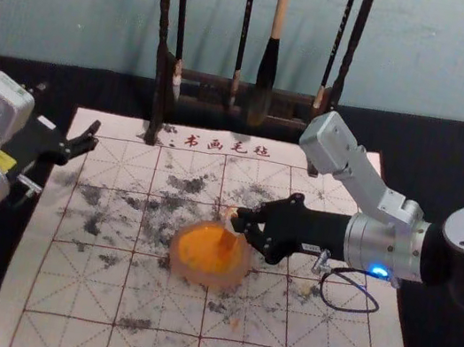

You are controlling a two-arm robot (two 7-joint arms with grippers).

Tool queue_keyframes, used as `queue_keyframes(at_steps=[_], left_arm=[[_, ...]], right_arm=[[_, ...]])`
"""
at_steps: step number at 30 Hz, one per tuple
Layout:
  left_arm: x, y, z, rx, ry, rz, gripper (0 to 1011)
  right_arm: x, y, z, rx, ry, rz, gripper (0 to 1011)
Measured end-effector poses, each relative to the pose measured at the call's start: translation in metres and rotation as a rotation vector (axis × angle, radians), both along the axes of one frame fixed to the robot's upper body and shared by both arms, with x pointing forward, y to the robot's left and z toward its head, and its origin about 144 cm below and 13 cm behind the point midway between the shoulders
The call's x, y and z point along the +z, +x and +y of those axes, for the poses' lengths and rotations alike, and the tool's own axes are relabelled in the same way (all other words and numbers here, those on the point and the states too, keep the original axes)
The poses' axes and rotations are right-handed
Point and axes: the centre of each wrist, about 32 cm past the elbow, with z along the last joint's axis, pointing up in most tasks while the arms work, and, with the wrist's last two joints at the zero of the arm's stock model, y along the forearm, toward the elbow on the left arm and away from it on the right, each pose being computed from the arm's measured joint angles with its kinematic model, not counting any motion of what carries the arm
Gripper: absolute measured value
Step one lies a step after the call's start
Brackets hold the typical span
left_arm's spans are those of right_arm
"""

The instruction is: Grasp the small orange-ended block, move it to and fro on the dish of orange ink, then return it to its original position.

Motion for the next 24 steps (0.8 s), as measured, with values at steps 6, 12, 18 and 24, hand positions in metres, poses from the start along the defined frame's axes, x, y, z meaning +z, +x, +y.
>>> queue_keyframes(at_steps=[6,12,18,24], left_arm=[[0.0,0.0,0.0,0.0,0.0,0.0,1001],[0.0,0.0,0.0,0.0,0.0,0.0,1001],[0.0,0.0,0.0,0.0,0.0,0.0,1001],[0.0,0.0,0.0,0.0,0.0,0.0,1001]], right_arm=[[-0.0008,-0.0027,-0.0013,0.01,-0.001,0.006,99],[-0.0012,-0.0062,-0.0008,0.025,0.002,0.013,99],[-0.0009,-0.0083,0.0016,0.037,0.007,0.019,99],[-0.0013,-0.0095,0.0053,0.047,0.012,0.024,99]])
